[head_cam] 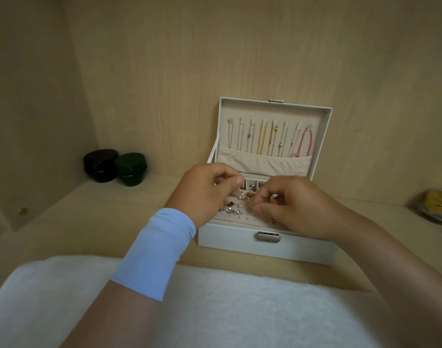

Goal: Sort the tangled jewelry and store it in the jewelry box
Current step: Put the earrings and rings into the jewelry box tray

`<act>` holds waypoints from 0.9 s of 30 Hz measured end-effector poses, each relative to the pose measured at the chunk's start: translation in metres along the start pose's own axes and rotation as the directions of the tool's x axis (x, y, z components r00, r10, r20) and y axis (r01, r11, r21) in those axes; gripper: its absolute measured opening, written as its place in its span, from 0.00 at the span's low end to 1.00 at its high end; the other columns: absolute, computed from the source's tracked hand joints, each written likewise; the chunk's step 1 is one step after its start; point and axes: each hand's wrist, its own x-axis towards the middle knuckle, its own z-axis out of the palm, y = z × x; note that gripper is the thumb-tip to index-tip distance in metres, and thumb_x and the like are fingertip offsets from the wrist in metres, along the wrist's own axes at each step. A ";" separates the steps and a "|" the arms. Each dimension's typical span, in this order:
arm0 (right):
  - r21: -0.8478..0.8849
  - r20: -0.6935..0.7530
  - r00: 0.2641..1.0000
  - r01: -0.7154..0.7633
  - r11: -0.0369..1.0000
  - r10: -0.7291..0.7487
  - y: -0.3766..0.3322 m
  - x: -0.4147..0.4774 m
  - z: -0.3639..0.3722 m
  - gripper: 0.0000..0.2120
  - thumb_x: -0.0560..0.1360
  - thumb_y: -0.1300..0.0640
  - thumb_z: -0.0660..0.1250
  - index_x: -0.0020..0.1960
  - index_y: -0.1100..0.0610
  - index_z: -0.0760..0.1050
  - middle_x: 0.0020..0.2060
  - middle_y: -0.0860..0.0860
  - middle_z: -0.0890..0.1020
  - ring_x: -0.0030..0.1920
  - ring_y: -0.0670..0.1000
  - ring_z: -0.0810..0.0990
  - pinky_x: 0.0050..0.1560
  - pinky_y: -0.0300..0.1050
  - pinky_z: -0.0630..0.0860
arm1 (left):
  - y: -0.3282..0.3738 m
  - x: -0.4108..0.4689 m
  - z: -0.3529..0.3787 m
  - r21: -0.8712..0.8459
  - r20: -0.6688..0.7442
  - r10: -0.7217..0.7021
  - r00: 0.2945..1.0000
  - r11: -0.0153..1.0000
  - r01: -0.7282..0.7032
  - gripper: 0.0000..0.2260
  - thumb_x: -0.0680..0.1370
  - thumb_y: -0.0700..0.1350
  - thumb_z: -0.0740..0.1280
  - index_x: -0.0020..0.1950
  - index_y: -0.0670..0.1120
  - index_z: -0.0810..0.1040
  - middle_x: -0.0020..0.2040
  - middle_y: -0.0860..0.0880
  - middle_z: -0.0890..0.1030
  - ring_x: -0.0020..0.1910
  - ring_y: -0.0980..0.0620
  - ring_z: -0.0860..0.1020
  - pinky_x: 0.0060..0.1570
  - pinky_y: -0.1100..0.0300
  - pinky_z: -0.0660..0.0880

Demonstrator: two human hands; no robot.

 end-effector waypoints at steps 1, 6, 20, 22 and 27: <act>-0.069 0.026 0.999 0.023 0.997 -0.021 -0.001 -0.001 0.001 0.06 0.74 0.53 0.75 0.40 0.45 0.81 0.36 0.38 0.80 0.36 0.38 0.77 0.37 0.30 0.68 | 0.000 0.000 -0.001 -0.022 -0.017 -0.012 1.000 1.000 0.012 0.06 0.79 0.45 0.69 0.45 0.50 0.84 0.34 0.55 0.83 0.27 0.60 0.74 0.32 0.64 0.72; -0.207 0.041 0.997 0.074 0.976 -0.067 -0.005 -0.001 0.003 0.03 0.73 0.51 0.75 0.42 0.45 0.82 0.38 0.38 0.78 0.41 0.35 0.77 0.39 0.30 0.67 | 0.007 -0.003 -0.003 -0.183 0.074 -0.068 0.995 0.980 0.081 0.11 0.82 0.44 0.63 0.48 0.53 0.85 0.35 0.56 0.78 0.28 0.55 0.72 0.26 0.67 0.68; -0.094 -0.035 0.997 0.059 0.994 -0.063 -0.003 0.000 -0.005 0.02 0.74 0.51 0.74 0.43 0.44 0.85 0.38 0.38 0.82 0.38 0.38 0.78 0.41 0.36 0.71 | 0.005 -0.004 -0.003 -0.168 0.174 0.090 0.981 0.984 -0.061 0.14 0.80 0.34 0.64 0.60 0.50 0.79 0.42 0.52 0.83 0.28 0.50 0.77 0.36 0.59 0.77; 0.129 -0.144 0.988 0.067 0.989 -0.048 -0.007 0.001 -0.010 0.05 0.74 0.52 0.74 0.48 0.43 0.84 0.39 0.41 0.83 0.31 0.42 0.76 0.38 0.36 0.72 | 0.006 -0.004 -0.002 -0.154 0.172 0.092 0.981 0.986 -0.065 0.13 0.80 0.35 0.65 0.61 0.50 0.77 0.42 0.51 0.84 0.29 0.49 0.77 0.38 0.53 0.78; 0.310 -0.185 0.979 0.142 0.940 -0.087 -0.020 0.003 -0.016 0.06 0.69 0.51 0.77 0.46 0.44 0.86 0.36 0.43 0.85 0.31 0.59 0.76 0.35 0.49 0.75 | 0.016 -0.003 0.003 -0.174 0.109 0.071 0.991 0.983 -0.052 0.14 0.78 0.36 0.69 0.60 0.50 0.76 0.41 0.47 0.86 0.28 0.49 0.77 0.39 0.51 0.78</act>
